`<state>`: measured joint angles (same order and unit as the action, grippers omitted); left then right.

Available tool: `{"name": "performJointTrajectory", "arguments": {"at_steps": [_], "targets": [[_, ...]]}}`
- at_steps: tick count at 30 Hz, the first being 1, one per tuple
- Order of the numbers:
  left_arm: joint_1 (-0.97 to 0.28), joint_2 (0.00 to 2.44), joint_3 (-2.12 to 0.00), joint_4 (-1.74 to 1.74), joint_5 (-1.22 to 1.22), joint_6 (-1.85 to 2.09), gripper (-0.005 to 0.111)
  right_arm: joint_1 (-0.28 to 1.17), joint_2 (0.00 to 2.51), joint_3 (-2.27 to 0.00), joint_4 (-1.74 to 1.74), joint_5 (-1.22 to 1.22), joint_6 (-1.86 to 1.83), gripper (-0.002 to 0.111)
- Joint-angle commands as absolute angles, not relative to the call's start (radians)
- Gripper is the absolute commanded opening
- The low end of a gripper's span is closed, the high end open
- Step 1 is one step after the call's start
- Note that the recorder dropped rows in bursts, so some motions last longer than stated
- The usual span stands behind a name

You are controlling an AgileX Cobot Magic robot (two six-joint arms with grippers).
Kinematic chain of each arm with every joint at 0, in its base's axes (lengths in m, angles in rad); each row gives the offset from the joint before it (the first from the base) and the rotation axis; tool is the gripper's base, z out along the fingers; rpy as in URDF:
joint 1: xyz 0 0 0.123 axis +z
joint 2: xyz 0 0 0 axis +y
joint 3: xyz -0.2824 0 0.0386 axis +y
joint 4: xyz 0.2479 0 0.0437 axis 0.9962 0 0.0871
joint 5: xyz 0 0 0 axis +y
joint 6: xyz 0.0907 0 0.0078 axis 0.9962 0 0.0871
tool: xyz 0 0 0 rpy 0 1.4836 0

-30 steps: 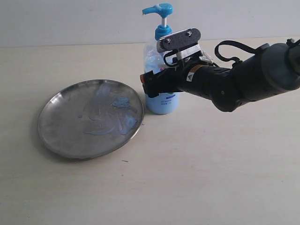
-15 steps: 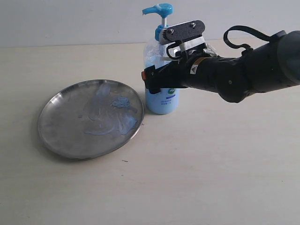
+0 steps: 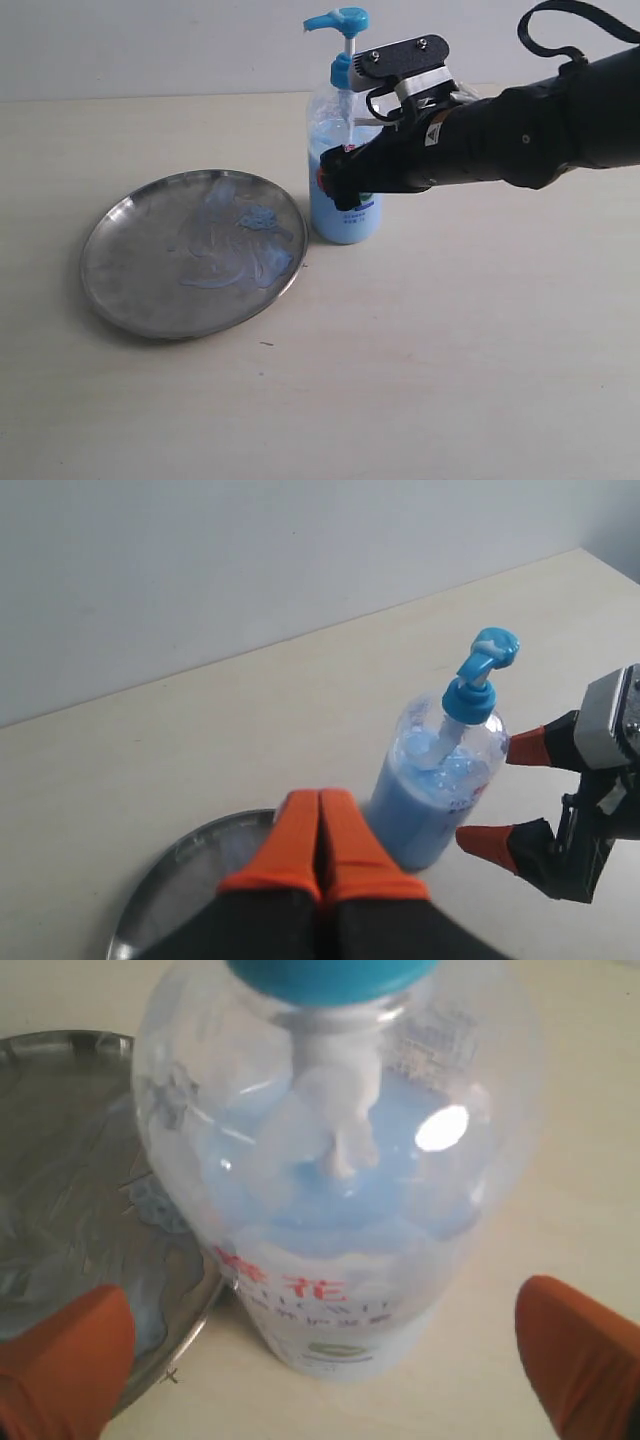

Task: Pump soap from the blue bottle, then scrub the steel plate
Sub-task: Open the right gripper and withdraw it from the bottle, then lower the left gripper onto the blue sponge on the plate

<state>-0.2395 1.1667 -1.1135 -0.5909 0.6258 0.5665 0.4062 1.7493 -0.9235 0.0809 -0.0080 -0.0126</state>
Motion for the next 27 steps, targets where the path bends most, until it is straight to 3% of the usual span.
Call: {"name": "performJointTrajectory", "arguments": {"at_steps": [1, 3, 6, 15, 27], "targets": [[-0.238, 1.159, -1.109, -0.605, 0.642, 0.568, 0.000, 0.407, 1.708, -0.923, 0.079, 0.070, -0.013, 0.099], [-0.238, 1.159, -1.106, -0.616, 0.647, 0.568, 0.000, 0.407, 1.690, -0.923, 0.079, 0.103, -0.013, 0.095], [-0.238, 1.145, -1.067, -0.657, 0.640, 0.600, 0.000, 0.407, 1.646, -0.923, 0.076, 0.190, -0.013, 0.076], [-0.241, 1.087, -0.997, -0.675, 0.623, 0.659, 0.000, 0.407, 1.439, -0.923, 0.068, 0.487, -0.013, 0.002], [-0.310, 1.077, -0.933, -0.700, 0.594, 0.787, 0.000, 0.407, 1.026, -0.923, 0.000, 0.718, -0.014, 0.000]]}}
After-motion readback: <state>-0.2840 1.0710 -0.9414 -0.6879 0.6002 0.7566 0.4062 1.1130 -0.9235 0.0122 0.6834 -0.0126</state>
